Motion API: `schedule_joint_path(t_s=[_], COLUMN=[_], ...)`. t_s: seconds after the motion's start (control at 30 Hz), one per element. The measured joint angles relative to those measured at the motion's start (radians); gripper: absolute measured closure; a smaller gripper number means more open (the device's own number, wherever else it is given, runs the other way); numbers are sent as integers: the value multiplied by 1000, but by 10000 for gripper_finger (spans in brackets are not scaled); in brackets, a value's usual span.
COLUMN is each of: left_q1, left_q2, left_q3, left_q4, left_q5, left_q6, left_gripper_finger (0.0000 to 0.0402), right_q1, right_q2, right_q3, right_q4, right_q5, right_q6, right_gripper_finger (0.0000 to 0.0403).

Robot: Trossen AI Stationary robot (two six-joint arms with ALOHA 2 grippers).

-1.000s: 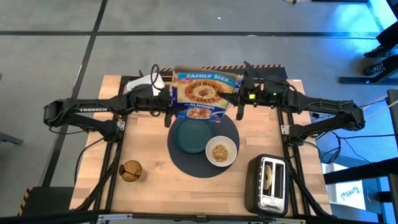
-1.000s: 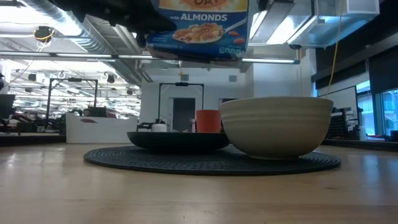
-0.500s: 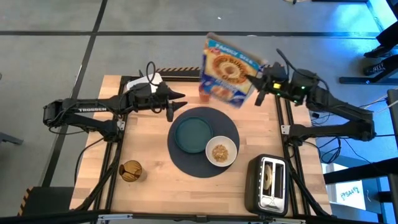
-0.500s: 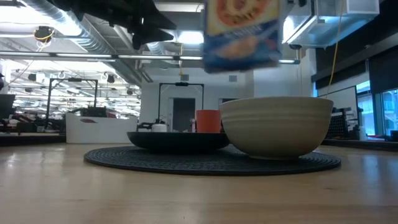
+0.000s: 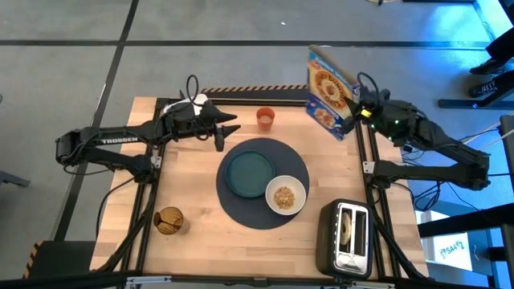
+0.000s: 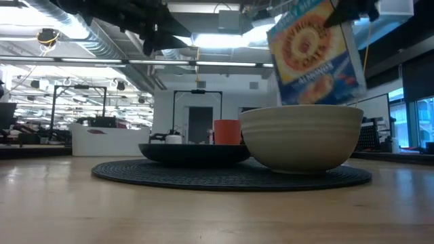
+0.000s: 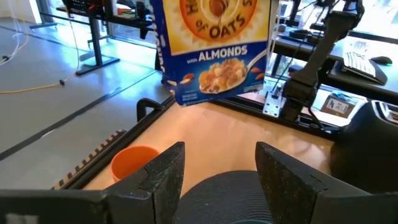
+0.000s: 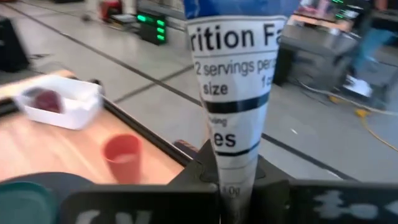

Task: Arrange a breakfast setting
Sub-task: Pour the cereal from the cereal box into the white bowl

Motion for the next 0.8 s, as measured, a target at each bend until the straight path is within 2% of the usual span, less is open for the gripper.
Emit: schedule_joint_path(t_s=[0.13,0.4,0.57,0.8], left_q1=[5,6,4,-9], left_q2=[10,9,9,9], left_q3=[0,-1,-1,-1], left_q4=[1,1,0,0], left_q5=[4,29,29,29], left_q6=[-4,-6,-8,-31], left_gripper_finger=[211,211,211,211], right_q1=[0,2,2,1], right_q2=[-59,-131,-143,-144], right_q3=[-129,-350,-433,-450], right_q4=[0,27,30,14], right_q5=[85,170,171,90], right_q6=[65,213,220,250], right_gripper_finger=[403,403,403,395])
